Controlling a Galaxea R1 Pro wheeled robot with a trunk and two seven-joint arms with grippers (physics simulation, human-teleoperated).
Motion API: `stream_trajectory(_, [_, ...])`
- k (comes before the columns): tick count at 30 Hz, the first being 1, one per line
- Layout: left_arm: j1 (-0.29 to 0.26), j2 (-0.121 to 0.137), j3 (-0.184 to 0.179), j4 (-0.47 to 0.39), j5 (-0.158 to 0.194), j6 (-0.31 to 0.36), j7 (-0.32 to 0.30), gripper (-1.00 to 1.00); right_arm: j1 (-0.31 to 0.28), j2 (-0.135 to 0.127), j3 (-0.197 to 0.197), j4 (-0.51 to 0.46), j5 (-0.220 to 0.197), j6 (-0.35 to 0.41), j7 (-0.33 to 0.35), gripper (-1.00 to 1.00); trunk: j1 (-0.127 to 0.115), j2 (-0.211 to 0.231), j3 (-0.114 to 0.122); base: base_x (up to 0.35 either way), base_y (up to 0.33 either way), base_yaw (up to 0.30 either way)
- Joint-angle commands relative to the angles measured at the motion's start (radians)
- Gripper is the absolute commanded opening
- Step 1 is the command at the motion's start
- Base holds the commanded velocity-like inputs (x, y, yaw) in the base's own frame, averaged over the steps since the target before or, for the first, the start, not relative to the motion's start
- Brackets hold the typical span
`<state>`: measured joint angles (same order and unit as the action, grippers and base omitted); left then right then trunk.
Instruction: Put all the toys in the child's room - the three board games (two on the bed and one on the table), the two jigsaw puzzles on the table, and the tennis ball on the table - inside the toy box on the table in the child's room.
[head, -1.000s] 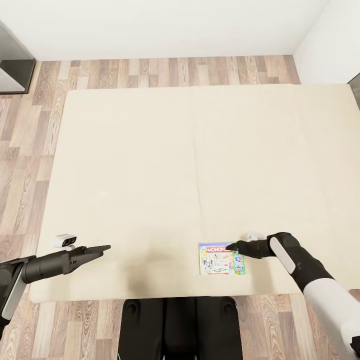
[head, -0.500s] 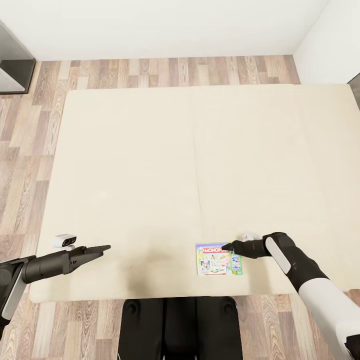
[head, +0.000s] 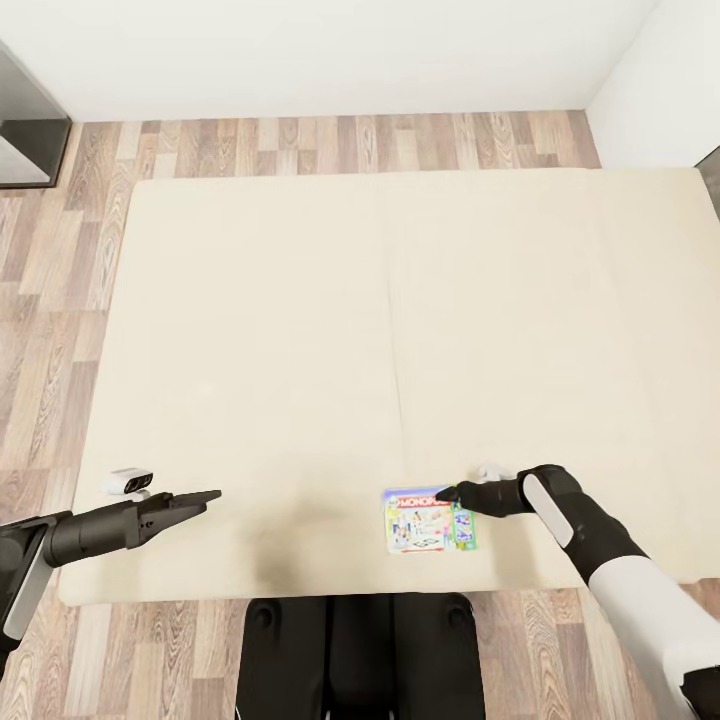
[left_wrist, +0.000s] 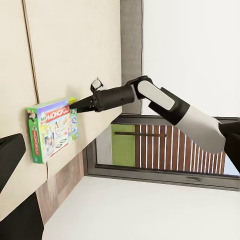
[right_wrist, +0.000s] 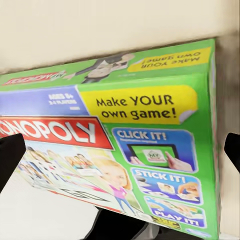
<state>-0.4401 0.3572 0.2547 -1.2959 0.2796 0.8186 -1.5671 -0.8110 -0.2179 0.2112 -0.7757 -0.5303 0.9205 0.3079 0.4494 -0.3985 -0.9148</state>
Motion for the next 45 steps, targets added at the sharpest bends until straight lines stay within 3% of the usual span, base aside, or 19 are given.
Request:
stream_trajectory(1, [0.0,0.0,0.0,0.0,0.0,0.011,-0.004,1.0,-0.001,0.003,0.003,-0.001,0.009,0.001,0.008,1.0,0.001,-0.002,-0.001,0.0,0.0,0.0])
stream_trajectory(10, [0.0,0.0,0.0,0.0,0.0,0.011,-0.004,1.0,-0.001,0.029,0.019,-0.001,0.009,0.001,0.008,1.0,0.001,-0.002,-0.001,0.0,0.0,0.0])
stream_trajectory(45, [0.0,0.0,0.0,0.0,0.0,0.011,-0.004,1.0,-0.001,0.029,0.02,-0.001,0.009,0.001,0.008,1.0,0.001,-0.002,-0.001,0.0,0.0,0.001])
